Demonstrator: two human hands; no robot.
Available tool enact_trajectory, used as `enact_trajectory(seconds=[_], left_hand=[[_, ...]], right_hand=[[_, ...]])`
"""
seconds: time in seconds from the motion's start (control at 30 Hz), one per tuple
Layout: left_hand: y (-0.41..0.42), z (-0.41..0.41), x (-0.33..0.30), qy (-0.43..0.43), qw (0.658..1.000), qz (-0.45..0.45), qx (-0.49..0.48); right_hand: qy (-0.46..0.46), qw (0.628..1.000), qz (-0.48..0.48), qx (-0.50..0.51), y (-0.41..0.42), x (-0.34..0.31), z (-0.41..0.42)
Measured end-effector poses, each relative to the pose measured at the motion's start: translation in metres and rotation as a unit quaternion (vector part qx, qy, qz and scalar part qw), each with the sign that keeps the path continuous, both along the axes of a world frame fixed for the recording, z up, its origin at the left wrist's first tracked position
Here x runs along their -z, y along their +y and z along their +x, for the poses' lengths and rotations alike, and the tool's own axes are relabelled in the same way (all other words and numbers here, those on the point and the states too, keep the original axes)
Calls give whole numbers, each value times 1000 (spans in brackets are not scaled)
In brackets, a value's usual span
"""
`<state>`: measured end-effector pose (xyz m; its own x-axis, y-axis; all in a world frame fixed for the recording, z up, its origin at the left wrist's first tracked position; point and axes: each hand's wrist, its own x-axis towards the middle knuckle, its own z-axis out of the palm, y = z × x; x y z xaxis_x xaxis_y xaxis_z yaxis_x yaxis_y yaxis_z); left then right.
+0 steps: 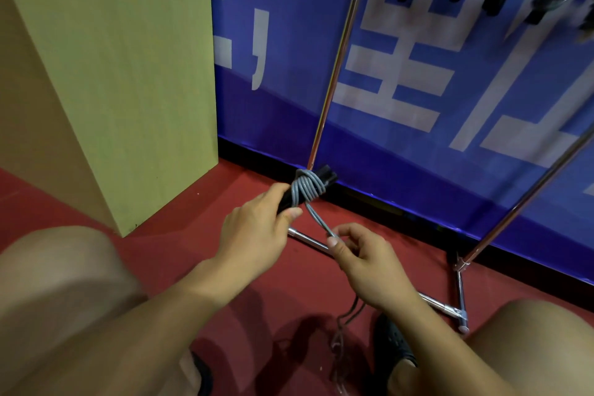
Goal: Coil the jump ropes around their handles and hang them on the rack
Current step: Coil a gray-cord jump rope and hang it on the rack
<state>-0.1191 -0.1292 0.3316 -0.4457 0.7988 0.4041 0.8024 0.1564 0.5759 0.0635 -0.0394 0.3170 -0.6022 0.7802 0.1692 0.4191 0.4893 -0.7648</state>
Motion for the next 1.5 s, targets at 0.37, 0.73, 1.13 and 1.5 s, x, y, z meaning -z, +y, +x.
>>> enact_trajectory(seconds=[0.37, 0.73, 1.13, 1.5], left_hand=[[14, -17, 11, -22, 994, -105, -36], [27, -16, 26, -20, 989, -147, -15], [32, -24, 23, -55, 977, -203, 38], [16, -3, 16, 43, 956, -244, 155]], right_hand=[[-34, 999, 12, -22, -6, -8, 2], [-41, 997, 58, -42, -15, -16, 5], [-4, 996, 79, -36, -15, -14, 8], [65, 998, -9, 5, -10, -16, 1]])
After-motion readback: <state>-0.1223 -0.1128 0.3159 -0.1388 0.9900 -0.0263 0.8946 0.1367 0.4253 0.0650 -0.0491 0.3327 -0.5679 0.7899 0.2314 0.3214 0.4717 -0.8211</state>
